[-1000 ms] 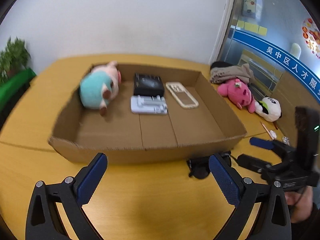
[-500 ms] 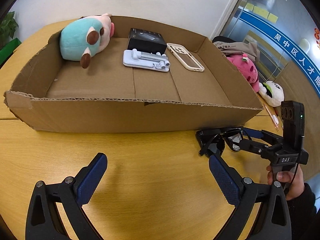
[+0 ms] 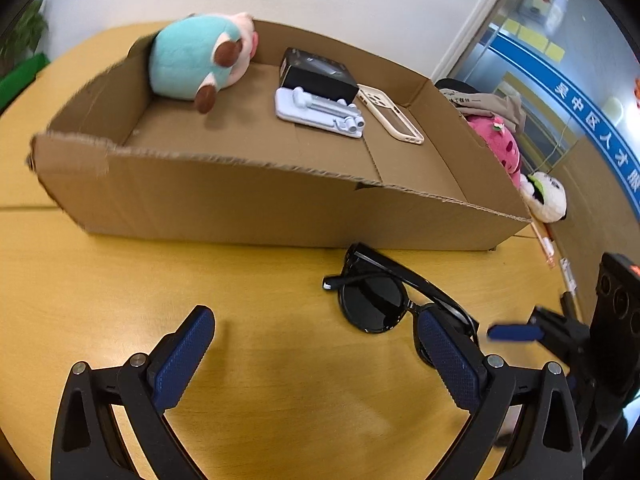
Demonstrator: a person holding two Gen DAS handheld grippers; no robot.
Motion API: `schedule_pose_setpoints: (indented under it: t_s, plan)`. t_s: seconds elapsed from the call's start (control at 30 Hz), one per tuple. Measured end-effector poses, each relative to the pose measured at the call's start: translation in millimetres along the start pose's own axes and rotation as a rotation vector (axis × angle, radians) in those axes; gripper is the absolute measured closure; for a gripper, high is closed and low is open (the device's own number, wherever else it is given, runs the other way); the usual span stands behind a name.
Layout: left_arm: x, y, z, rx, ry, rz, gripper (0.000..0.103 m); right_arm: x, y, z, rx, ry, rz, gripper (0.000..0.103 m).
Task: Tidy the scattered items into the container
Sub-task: 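Move the right gripper to the black sunglasses and close on a temple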
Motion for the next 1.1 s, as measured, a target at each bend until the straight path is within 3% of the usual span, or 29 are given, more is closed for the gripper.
schedule_pose_setpoints:
  t_s: [0.13, 0.23, 0.4, 0.47, 0.5, 0.57, 0.6, 0.8, 0.9, 0.97, 1.0, 1.03, 1.1]
  plan:
    - [-6, -1, 4, 0.074, 0.035, 0.046, 0.0, -15, -13, -10, 0.059, 0.024, 0.092, 0.001]
    - [-10, 1, 5, 0.104, 0.054, 0.034, 0.0, -39, -14, -3, 0.097, 0.098, 0.096, 0.0]
    - [-14, 1, 5, 0.166, 0.068, 0.064, 0.0, -46, -7, 5, 0.083, 0.089, 0.132, 0.002]
    - [-16, -3, 5, 0.195, 0.079, 0.095, 0.0, -44, -3, 11, 0.126, 0.085, 0.186, 0.01]
    - [-18, -5, 5, 0.205, 0.086, 0.106, 0.0, -42, -1, 13, 0.145, 0.084, 0.212, 0.02]
    - [-21, -12, 6, 0.214, 0.1, 0.125, 0.0, -34, -1, 13, 0.123, 0.063, 0.232, 0.049]
    - [-23, -17, 6, 0.214, 0.107, 0.13, 0.0, -31, -3, 13, 0.104, 0.055, 0.234, 0.07]
    - [-33, -35, 9, 0.248, 0.144, 0.186, 0.002, -27, -4, 17, -0.004, 0.007, 0.216, 0.082]
    - [-33, -38, 10, 0.241, 0.14, 0.162, 0.017, -29, 5, 17, -0.03, -0.012, 0.188, 0.082]
    - [-35, -35, 13, 0.265, 0.159, 0.166, 0.056, -27, 8, 17, -0.055, -0.027, 0.171, 0.084]
    - [-38, -33, 15, 0.285, 0.174, 0.176, 0.059, -26, 9, 17, -0.06, -0.032, 0.166, 0.085]
    - [-39, -32, 18, 0.297, 0.182, 0.181, 0.069, -25, 10, 16, -0.061, -0.039, 0.163, 0.086]
    - [-39, -31, 20, 0.304, 0.177, 0.186, 0.069, -23, 12, 15, -0.066, -0.049, 0.152, 0.089]
Point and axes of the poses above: each gripper's, at about its wrist camera, not at the fingertips, and x roughly against the way its jaws point, y to its left, z to its underside, the point moved 5 cm from there along -x, roughly the way its jaws point, and after that the axes turned 14 degrees about -y, right-handed, at the moved point
